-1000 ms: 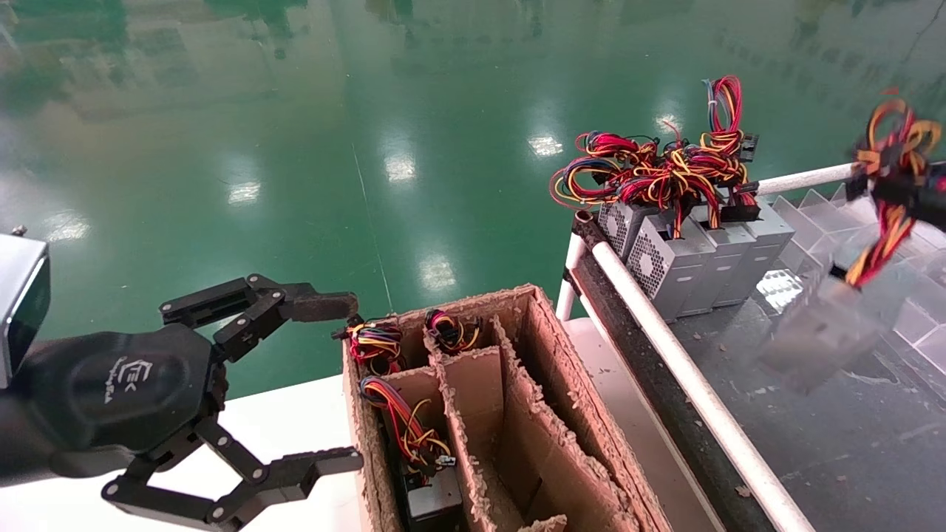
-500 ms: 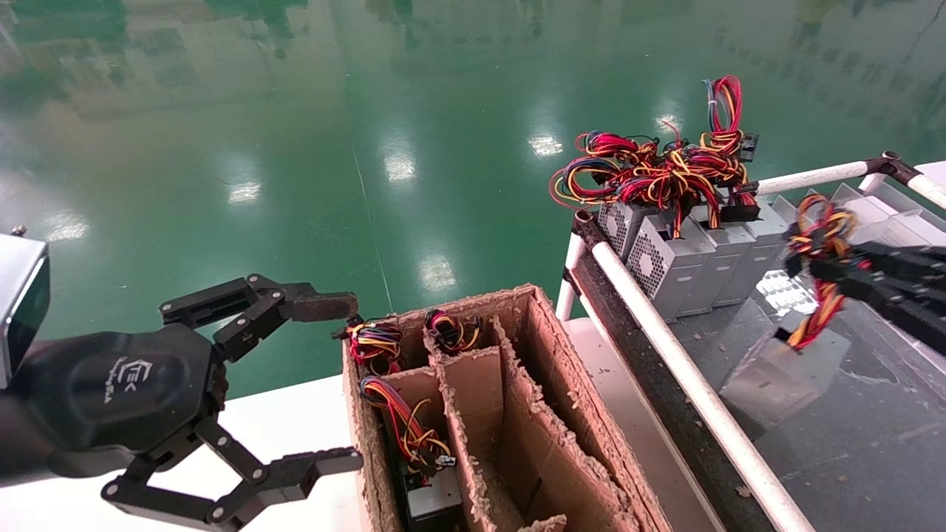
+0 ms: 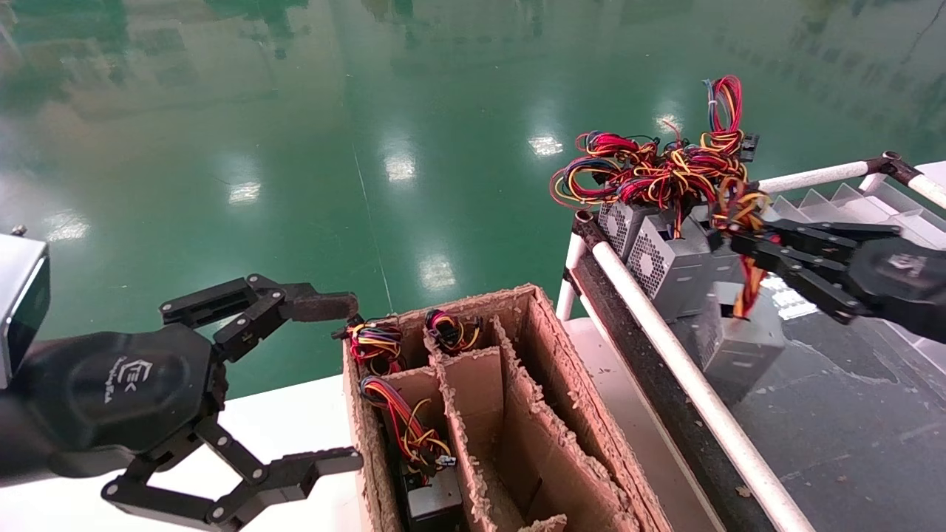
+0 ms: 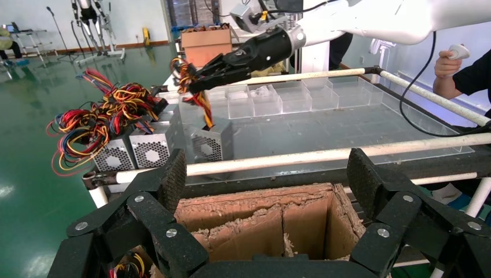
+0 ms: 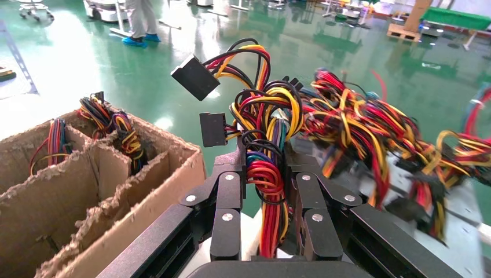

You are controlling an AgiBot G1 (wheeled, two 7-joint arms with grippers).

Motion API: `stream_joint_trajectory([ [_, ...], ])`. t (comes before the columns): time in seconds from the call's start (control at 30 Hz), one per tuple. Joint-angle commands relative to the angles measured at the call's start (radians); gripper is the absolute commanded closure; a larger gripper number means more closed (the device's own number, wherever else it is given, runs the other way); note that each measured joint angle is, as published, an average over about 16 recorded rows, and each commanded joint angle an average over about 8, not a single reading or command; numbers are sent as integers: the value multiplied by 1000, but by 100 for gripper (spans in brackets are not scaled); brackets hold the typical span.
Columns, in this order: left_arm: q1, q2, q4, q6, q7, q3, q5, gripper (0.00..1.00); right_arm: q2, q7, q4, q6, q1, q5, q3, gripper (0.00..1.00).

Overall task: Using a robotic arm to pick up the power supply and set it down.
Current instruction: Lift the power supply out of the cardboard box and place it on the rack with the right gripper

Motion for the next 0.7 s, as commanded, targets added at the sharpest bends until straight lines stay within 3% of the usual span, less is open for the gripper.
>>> stream_joint_trajectory([
  [0.03,0,0,0,0,0,0,0,0,-20,-5,-13,2,18,-12,-8,100],
  [0.43,0,0,0,0,0,0,0,0,-117,-82,-130,61,109,-73,-41,100],
  [0.7,0,0,0,0,0,0,0,0,-155,-139,-205,58,165,-85,-47,100],
])
